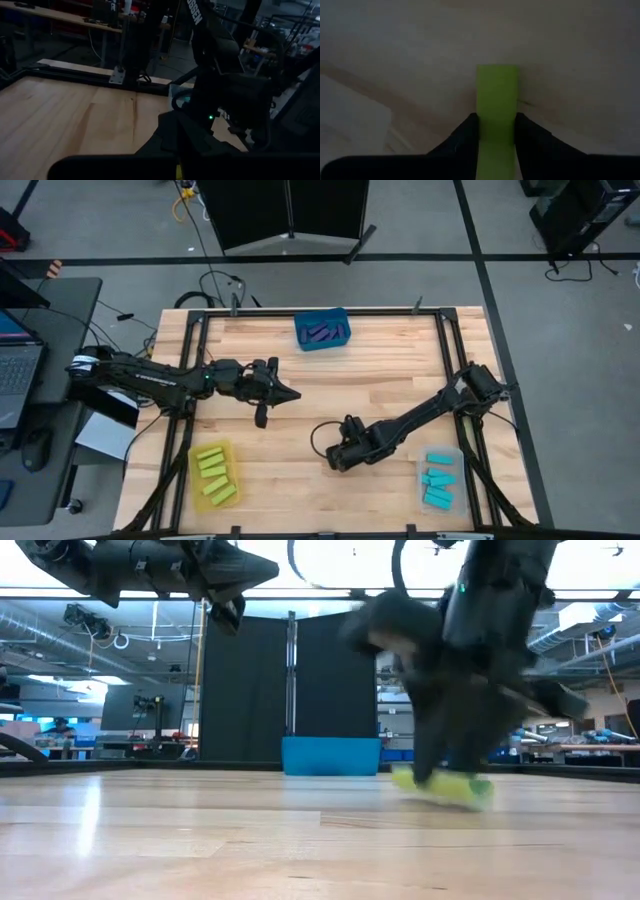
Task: Sort blocks
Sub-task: Put the yellow green block into the yellow bin
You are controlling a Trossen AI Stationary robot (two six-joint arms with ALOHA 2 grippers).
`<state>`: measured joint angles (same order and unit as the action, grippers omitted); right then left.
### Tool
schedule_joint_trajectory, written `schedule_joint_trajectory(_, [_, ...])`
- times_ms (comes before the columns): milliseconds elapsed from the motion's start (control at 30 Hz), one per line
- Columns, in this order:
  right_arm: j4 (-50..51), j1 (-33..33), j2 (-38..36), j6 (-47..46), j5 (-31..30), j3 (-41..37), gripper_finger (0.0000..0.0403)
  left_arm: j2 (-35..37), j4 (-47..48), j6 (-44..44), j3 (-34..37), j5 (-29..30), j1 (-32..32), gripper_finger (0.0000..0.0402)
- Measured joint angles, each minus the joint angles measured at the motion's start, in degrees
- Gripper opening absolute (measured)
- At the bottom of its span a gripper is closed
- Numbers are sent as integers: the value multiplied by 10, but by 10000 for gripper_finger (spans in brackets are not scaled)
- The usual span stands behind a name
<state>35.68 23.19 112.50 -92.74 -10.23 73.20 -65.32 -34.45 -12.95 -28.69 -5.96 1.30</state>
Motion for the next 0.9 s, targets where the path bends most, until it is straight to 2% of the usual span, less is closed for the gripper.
schedule_joint_trajectory(233, [-46,-10,-88,128,-85,1,105,0,-24,-30,0,-1,0,3])
schedule_joint_trajectory(433, [-161,-28,-159,299,-160,1,105,0,-99,-43,0,-2,0,9])
schedule_joint_trajectory(633, [-292,-62,-201,462,-152,2,105,0,-132,-110,-6,-2,0,21])
schedule_joint_trajectory(900, [-358,-90,-235,578,-144,2,105,0,-131,-131,-38,-2,3,50])
